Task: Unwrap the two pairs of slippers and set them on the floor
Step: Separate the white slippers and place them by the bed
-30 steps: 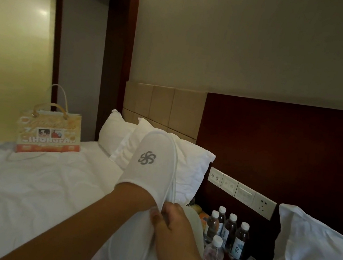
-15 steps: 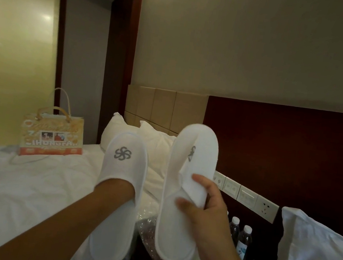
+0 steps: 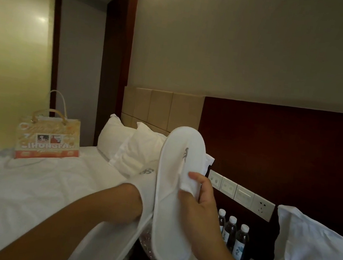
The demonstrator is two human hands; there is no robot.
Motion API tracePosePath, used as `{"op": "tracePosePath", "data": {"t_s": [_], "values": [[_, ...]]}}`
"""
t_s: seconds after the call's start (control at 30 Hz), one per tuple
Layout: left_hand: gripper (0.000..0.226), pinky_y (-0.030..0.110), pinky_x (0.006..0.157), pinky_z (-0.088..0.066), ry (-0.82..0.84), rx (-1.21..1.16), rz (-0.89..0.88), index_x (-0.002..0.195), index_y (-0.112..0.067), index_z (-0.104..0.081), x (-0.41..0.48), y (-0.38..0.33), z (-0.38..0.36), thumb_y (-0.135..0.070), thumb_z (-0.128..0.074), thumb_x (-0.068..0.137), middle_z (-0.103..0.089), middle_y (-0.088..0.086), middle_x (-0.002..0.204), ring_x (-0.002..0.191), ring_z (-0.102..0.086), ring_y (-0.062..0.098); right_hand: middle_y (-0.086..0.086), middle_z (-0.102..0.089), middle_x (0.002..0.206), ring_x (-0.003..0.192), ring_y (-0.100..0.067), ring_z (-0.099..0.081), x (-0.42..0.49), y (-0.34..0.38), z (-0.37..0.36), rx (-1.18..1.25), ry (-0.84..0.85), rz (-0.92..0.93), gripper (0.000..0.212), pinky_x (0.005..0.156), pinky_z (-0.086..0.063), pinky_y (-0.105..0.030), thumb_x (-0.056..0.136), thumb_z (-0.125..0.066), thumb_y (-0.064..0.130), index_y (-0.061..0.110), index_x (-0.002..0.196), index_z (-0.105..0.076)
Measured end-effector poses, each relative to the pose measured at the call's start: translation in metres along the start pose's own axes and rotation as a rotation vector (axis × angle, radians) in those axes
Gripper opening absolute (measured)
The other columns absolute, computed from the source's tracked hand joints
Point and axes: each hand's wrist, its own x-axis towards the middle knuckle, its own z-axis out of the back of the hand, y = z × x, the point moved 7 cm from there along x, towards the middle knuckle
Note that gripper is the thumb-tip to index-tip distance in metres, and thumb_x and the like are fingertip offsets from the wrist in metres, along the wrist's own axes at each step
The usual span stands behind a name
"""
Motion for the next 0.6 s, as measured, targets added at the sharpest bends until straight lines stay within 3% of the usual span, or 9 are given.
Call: {"op": "tracePosePath", "data": {"t_s": [0.1,0.17,0.2,0.27,0.33,0.4,0.5,0.57,0.6], "values": [[0.045,0.023,0.078,-0.055,0.127,-0.289,-0.103,0.098,-0.006,-0.065,0.001,0.004,-0.006,-0.033,-0.068,0.063,-0.067,0.008,0.103,0.091,-0.064,0.016,0.028,-0.060,0.090,0.079,0.002,-0.062,-0.002,0.004,0.003,-0.121,-0.025,0.068,0.030,0.056,-0.047,-0.018,0.096,-0.047,0.031,0.058,0.109,-0.047],[0.036,0.007,0.058,-0.049,0.136,-0.466,-0.109,0.080,-0.025,-0.067,0.000,0.003,-0.011,-0.044,-0.078,0.051,-0.069,-0.007,0.081,0.073,-0.065,0.003,0.033,-0.061,0.090,0.078,0.011,-0.060,-0.006,0.008,-0.002,-0.182,-0.020,0.130,0.025,0.050,-0.045,-0.011,0.099,-0.043,0.034,0.058,0.106,-0.045],[0.037,0.002,0.050,-0.046,0.078,-0.517,-0.126,0.078,-0.037,-0.068,0.003,-0.003,-0.013,-0.053,-0.083,0.049,-0.070,-0.014,0.073,0.068,-0.066,-0.003,0.032,-0.062,0.091,0.080,0.011,-0.060,-0.008,0.010,-0.006,-0.192,-0.011,0.152,0.022,0.052,-0.046,-0.009,0.100,-0.042,0.036,0.057,0.105,-0.046],[0.057,0.001,0.045,-0.040,-0.309,-0.544,-0.138,0.079,-0.050,-0.058,0.013,-0.005,-0.011,-0.083,-0.071,0.035,-0.062,-0.020,0.067,0.063,-0.061,-0.008,0.029,-0.063,0.091,0.083,0.008,-0.061,-0.010,0.013,-0.014,-0.223,-0.006,0.199,0.018,0.057,-0.048,-0.009,0.101,-0.041,0.036,0.051,0.103,-0.051],[0.067,0.009,0.062,-0.040,-0.732,-0.517,-0.047,0.088,-0.043,-0.054,0.014,0.009,-0.004,-0.091,-0.060,0.042,-0.046,-0.030,0.071,0.065,-0.053,-0.006,0.029,-0.063,0.090,0.080,0.006,-0.061,-0.010,0.016,-0.016,-0.262,-0.016,0.230,0.020,0.059,-0.048,-0.010,0.102,-0.040,0.032,0.047,0.101,-0.054],[0.056,0.020,0.074,-0.040,-0.964,-0.396,-0.028,0.097,-0.025,-0.065,0.011,0.022,0.002,-0.073,-0.060,0.068,-0.045,-0.026,0.077,0.073,-0.059,0.010,0.025,-0.064,0.085,0.073,0.003,-0.061,-0.008,0.014,-0.011,-0.269,-0.067,0.224,0.020,0.056,-0.049,-0.018,0.102,-0.040,0.031,0.043,0.099,-0.056],[0.042,0.020,0.060,-0.044,-0.997,-0.151,-0.111,0.073,-0.021,-0.062,0.005,0.015,0.007,-0.059,-0.046,0.082,-0.054,-0.012,0.059,0.055,-0.061,0.015,0.016,-0.065,0.079,0.070,0.001,-0.060,-0.003,0.006,-0.004,-0.317,-0.192,0.198,0.018,0.054,-0.042,-0.018,0.101,-0.042,0.033,0.041,0.094,-0.056],[0.049,0.027,0.081,-0.052,-0.912,-0.103,-0.114,0.107,-0.010,-0.066,0.011,0.007,0.000,-0.050,-0.045,0.088,-0.070,0.004,0.094,0.085,-0.067,0.022,0.015,-0.061,0.088,0.080,-0.002,-0.059,-0.003,0.004,-0.001,-0.421,-0.275,0.207,0.016,0.059,-0.040,-0.017,0.098,-0.046,0.027,0.038,0.095,-0.057],[0.052,0.030,0.096,-0.047,-0.876,-0.072,-0.085,0.125,-0.007,-0.059,0.013,0.005,-0.004,-0.044,-0.047,0.091,-0.066,0.009,0.116,0.104,-0.063,0.026,0.015,-0.059,0.095,0.085,-0.005,-0.057,-0.005,0.009,0.002,-0.535,-0.325,0.262,0.016,0.063,-0.040,-0.019,0.095,-0.051,0.020,0.034,0.096,-0.058]]}}
